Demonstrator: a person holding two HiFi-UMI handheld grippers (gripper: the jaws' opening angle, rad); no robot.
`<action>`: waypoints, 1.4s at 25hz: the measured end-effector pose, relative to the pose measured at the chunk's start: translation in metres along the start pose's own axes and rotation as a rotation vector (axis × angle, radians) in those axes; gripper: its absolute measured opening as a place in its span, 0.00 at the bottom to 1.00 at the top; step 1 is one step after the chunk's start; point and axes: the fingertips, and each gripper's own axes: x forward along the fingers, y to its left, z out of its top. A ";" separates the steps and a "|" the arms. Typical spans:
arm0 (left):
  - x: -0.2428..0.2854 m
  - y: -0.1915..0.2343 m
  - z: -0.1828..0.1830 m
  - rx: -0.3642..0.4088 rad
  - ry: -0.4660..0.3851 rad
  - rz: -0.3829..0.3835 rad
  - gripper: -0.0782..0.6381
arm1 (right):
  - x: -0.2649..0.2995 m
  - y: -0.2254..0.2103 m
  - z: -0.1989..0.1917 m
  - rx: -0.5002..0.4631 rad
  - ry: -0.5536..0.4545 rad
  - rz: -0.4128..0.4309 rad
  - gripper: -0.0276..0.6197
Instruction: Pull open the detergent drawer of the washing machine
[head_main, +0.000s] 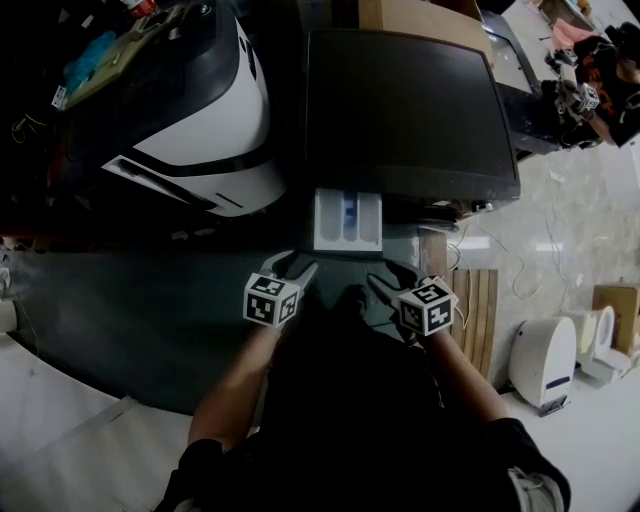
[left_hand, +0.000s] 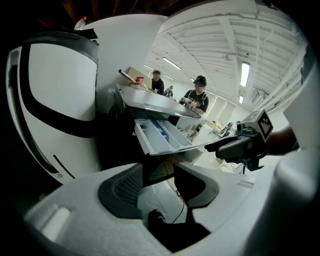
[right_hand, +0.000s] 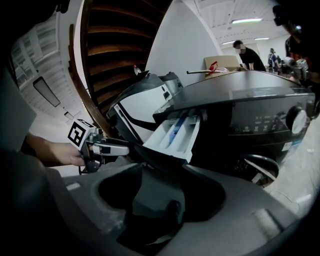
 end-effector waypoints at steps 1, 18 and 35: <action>0.000 -0.001 0.000 -0.003 -0.003 -0.002 0.37 | -0.001 0.001 0.000 0.001 0.001 0.000 0.41; -0.021 0.017 0.025 0.025 -0.014 -0.017 0.35 | -0.013 0.000 0.020 0.031 0.012 0.061 0.40; -0.067 0.049 0.179 0.161 -0.244 -0.054 0.28 | -0.003 0.024 0.183 -0.103 -0.248 -0.027 0.36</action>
